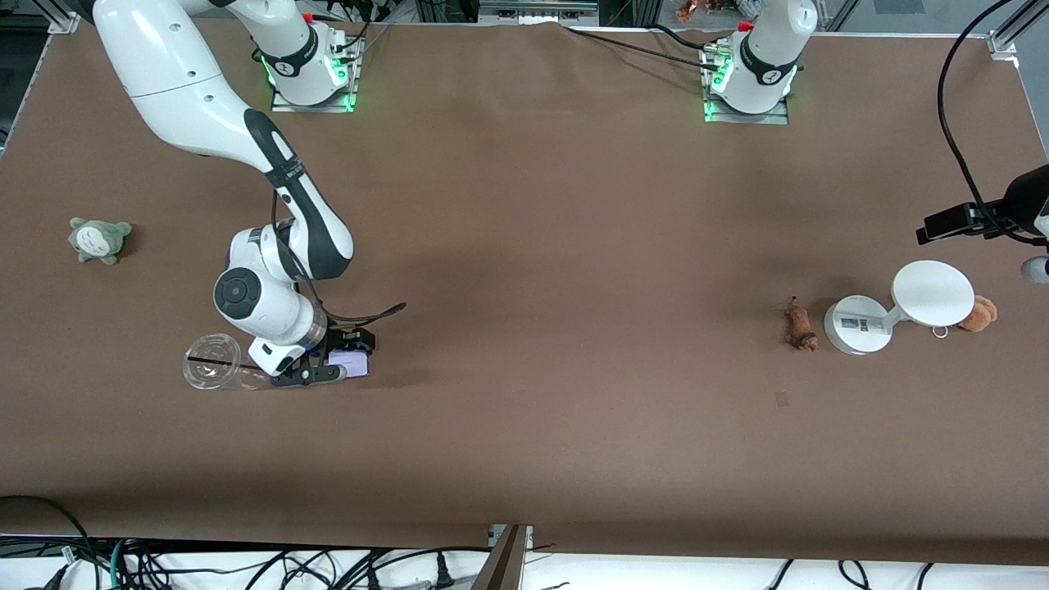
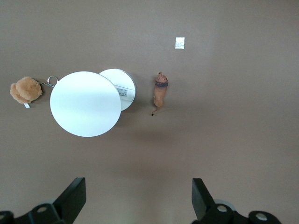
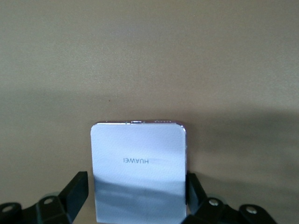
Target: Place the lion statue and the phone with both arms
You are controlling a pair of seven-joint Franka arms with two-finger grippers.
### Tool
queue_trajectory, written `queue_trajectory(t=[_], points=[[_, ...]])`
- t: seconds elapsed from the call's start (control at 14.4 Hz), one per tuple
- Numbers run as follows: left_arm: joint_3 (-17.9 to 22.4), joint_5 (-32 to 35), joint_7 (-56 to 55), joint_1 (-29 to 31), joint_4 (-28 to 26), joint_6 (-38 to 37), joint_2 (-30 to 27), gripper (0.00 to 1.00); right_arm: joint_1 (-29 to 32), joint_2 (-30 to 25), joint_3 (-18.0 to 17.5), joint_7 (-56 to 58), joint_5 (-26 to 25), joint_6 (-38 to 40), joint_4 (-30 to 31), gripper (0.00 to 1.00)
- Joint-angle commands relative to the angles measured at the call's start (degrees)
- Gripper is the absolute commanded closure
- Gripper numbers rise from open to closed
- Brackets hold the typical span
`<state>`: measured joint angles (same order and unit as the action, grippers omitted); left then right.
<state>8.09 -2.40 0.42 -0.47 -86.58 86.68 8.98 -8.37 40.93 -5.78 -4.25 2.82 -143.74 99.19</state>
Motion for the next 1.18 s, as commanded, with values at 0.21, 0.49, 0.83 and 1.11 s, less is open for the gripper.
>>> queue_trajectory(t=[0.21,0.49,0.83,1.11], points=[[-0.4,-0.5,0.5,0.4,1.9,-0.2,1.1,0.0,-0.2,-5.9,0.0,0.2,1.2,0.7,0.2,0.0],[-0.4,-0.5,0.5,0.4,1.9,-0.2,1.1,0.0,0.0,-16.4,0.1,0.0,1.3,15.1,0.3,0.0],[-0.4,-0.3,0.3,0.3,1.9,-0.2,1.1,0.0,0.4,-31.2,0.5,-0.4,0.5,36.1,0.1,0.0],[-0.4,-0.3,0.4,0.3,1.9,-0.2,1.1,0.0,0.7,-39.2,0.5,-0.2,-0.8,44.2,0.1,0.0]])
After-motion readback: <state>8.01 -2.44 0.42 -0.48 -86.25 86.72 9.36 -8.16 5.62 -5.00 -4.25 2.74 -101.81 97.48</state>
